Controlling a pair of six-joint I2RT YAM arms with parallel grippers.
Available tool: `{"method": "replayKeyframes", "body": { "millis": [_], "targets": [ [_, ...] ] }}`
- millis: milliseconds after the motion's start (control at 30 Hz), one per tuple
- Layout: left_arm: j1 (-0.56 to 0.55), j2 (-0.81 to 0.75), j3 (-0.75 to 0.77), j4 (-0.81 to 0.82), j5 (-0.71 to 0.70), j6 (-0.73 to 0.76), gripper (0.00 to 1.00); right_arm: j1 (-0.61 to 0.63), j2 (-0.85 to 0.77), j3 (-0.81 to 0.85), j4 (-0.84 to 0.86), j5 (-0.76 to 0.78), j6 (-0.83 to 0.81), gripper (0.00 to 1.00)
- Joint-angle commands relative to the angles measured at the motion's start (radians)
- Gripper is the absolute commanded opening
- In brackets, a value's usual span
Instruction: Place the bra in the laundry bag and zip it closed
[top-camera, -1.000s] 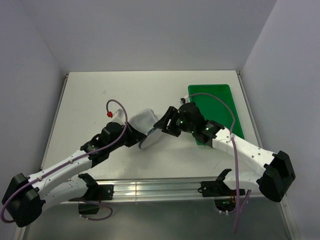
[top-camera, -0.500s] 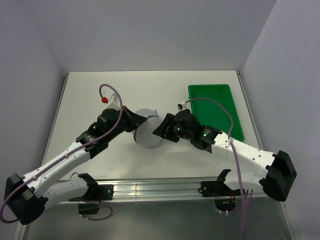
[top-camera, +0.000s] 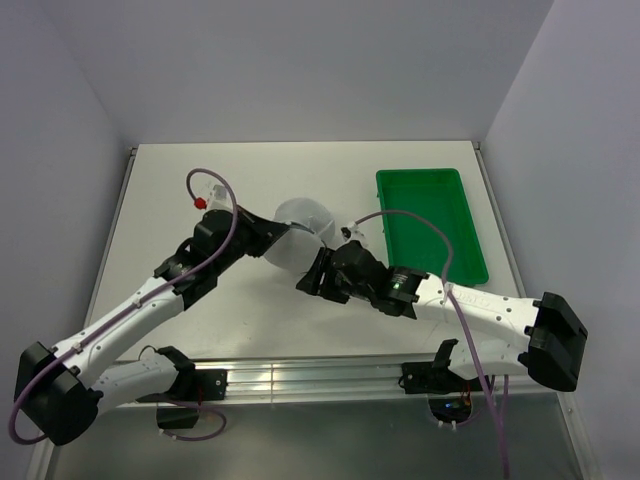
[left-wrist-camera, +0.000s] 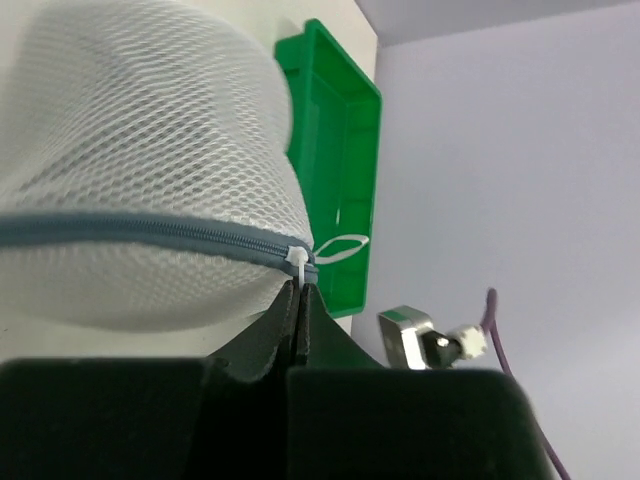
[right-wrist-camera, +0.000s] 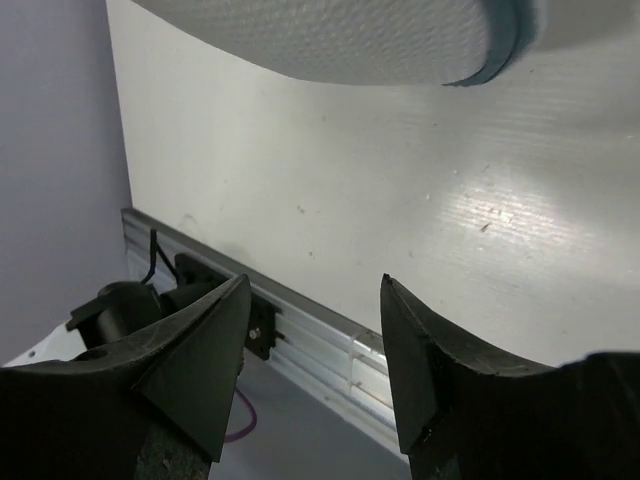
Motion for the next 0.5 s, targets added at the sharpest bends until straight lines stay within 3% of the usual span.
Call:
{"method": "replayKeyframes", "body": {
  "millis": [0, 300, 467],
  "targets": [
    [0.048, -0.041, -0.054, 0.051, 0.005, -0.101, 0.0, -0.002, -0.019, 0.051, -0.043, 0.097, -0.001, 0.62],
    [0.091, -0.047, 0.009, 0.033, 0.054, -0.141, 0.0, -0.001, -0.019, -0.038, 0.086, 0.087, 0.051, 0.64],
    [0.068, -0.04, 0.101, 0.018, 0.072, -0.164, 0.0, 0.002, -0.068, -0.047, 0.055, 0.113, 0.046, 0.65]
  ]
}}
